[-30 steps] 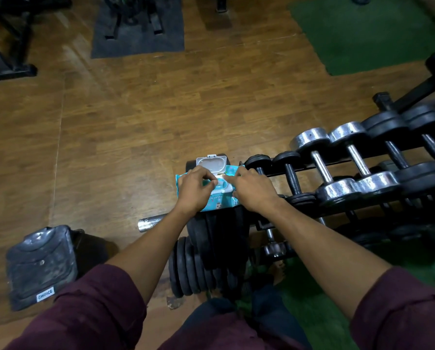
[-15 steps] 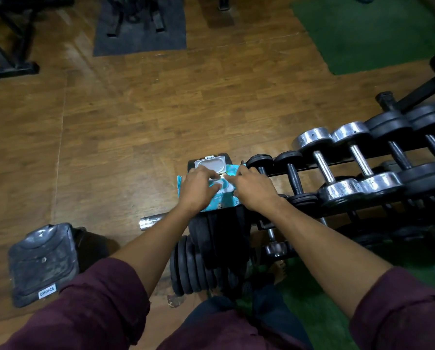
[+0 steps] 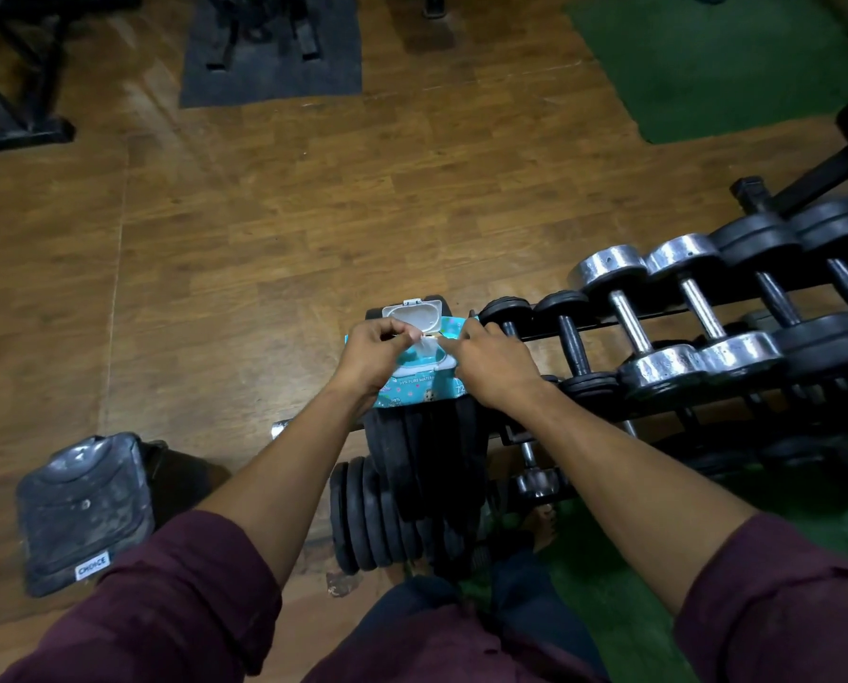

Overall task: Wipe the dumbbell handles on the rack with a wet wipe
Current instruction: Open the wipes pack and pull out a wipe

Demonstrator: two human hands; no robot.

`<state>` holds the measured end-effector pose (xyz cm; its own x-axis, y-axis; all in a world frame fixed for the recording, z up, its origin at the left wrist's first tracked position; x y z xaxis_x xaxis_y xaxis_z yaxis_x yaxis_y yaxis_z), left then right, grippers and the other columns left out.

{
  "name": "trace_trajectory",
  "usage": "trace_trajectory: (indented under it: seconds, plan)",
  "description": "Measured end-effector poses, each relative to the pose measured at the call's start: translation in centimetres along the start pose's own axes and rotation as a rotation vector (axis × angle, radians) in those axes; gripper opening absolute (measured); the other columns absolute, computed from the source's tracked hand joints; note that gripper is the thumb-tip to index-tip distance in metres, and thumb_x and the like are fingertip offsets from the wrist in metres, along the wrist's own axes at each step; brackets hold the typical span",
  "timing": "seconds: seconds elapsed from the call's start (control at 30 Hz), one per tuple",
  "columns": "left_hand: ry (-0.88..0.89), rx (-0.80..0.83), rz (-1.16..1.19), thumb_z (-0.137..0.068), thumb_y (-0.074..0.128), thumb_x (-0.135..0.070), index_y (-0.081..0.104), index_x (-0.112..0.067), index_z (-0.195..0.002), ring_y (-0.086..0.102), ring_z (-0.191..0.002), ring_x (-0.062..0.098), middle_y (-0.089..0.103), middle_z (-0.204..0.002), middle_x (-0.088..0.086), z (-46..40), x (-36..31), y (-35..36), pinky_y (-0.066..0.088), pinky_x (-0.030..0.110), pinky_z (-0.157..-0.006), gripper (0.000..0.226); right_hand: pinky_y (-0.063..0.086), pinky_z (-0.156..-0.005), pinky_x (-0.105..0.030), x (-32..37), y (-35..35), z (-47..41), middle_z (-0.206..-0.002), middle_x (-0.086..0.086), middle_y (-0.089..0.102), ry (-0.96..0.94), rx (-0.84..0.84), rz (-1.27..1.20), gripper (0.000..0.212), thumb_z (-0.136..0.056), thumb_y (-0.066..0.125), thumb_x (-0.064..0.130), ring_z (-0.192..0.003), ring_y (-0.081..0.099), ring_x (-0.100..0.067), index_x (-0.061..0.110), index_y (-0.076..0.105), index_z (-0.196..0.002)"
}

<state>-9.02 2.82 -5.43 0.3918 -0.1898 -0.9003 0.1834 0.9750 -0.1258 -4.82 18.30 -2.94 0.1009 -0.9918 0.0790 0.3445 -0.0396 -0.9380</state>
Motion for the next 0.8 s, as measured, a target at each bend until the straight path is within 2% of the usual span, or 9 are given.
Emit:
trace_trajectory:
  seconds: [0.13,0.23,0.3,0.37,0.4,0.47,0.53,0.6,0.8]
  plan:
    - [0.007,-0.015,-0.048,-0.097,0.065,-0.009,0.066,-0.016,-0.079,0.052,-0.067,0.008,0.064,-0.074,-0.005,0.1,0.3,-0.2,0.041,0.027,-0.065,0.019,0.051,-0.088,-0.048,0.1,0.0,0.0,-0.134,-0.01,0.046,-0.001,0.005,0.01,0.064,-0.093,0.062,0.023,-0.119,0.049,-0.035,0.038,0.035,-0.15]
    - [0.11,0.021,-0.308,-0.093,0.072,-0.021,0.065,-0.016,-0.091,0.055,-0.073,0.009,0.065,-0.087,-0.006,0.3,-0.8,0.4,0.044,0.029,-0.07,0.009,0.052,-0.088,-0.048,0.1,0.0,0.1,-0.135,-0.01,0.046,-0.003,0.006,-0.002,0.061,-0.093,0.059,0.022,-0.119,0.049,-0.035,0.037,0.037,-0.148]
    - [0.208,0.041,-0.537,-0.085,0.08,-0.026,0.065,-0.015,-0.105,0.056,-0.086,0.01,0.065,-0.104,-0.007,0.6,-1.5,1.1,0.042,0.025,-0.075,0.028,0.052,-0.086,-0.048,0.1,0.0,0.1,-0.132,-0.01,0.046,-0.001,0.006,-0.014,0.058,-0.093,0.058,0.019,-0.118,0.049,-0.035,0.037,0.04,-0.146]
    - [0.304,0.05,-0.677,-0.081,0.08,-0.019,0.067,-0.014,-0.112,0.059,-0.101,0.014,0.067,-0.115,-0.002,0.5,-1.9,1.8,0.039,0.023,-0.08,0.034,0.052,-0.084,-0.046,0.2,0.0,0.1,-0.131,-0.009,0.047,0.002,0.005,-0.013,0.057,-0.093,0.058,0.019,-0.117,0.049,-0.035,0.037,0.042,-0.144]
    - [0.323,0.045,-0.715,-0.082,0.076,-0.016,0.069,-0.015,-0.109,0.061,-0.102,0.017,0.07,-0.114,0.0,0.5,-2.0,2.0,0.039,0.024,-0.078,0.027,0.052,-0.083,-0.046,0.2,0.0,0.1,-0.131,-0.009,0.047,0.004,0.004,-0.012,0.056,-0.093,0.058,0.02,-0.118,0.05,-0.035,0.037,0.042,-0.144]
    - [0.306,0.018,-0.751,-0.087,0.068,-0.016,0.073,-0.017,-0.092,0.064,-0.086,0.021,0.073,-0.095,0.003,0.4,-2.1,2.1,0.038,0.029,-0.065,0.007,0.052,-0.082,-0.046,0.2,-0.1,0.1,-0.13,-0.009,0.047,0.01,0.003,-0.016,0.053,-0.093,0.057,0.019,-0.118,0.05,-0.035,0.036,0.044,-0.142]
    - [0.293,-0.005,-0.712,-0.092,0.067,-0.021,0.07,-0.015,-0.079,0.058,-0.07,0.018,0.067,-0.075,0.001,0.4,-2.4,1.9,0.034,0.031,-0.06,0.014,0.051,-0.082,-0.046,0.2,-0.1,0.1,-0.129,-0.01,0.047,0.008,0.002,-0.018,0.052,-0.092,0.057,0.019,-0.118,0.05,-0.035,0.035,0.045,-0.14]
    - [0.284,0.007,-0.636,-0.093,0.069,-0.02,0.067,-0.014,-0.074,0.05,-0.063,0.012,0.061,-0.067,-0.001,0.5,-2.5,1.7,0.034,0.032,-0.061,0.02,0.051,-0.083,-0.047,0.2,-0.1,0.1,-0.129,-0.01,0.047,0.005,0.002,-0.014,0.053,-0.092,0.058,0.021,-0.118,0.05,-0.035,0.035,0.044,-0.141]
    - [0.178,0.015,-0.141,-0.097,0.062,-0.008,0.071,-0.001,-0.084,0.052,-0.07,0.006,0.064,-0.075,0.0,0.9,-1.5,0.4,0.042,0.024,-0.067,0.017,0.051,-0.089,-0.049,0.1,0.0,0.1,-0.132,-0.01,0.046,0.006,0.001,0.0,0.06,-0.094,0.057,0.023,-0.119,0.049,-0.036,0.037,0.037,-0.149]
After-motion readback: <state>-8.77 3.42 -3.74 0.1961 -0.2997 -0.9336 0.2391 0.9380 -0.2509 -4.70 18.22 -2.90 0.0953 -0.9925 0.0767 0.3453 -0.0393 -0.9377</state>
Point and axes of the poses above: each hand's wrist, its own z-axis away from the middle knuckle, its own y-axis out of the palm, x = y × z, the point moved 8 cm from there along -z, towards the middle knuckle
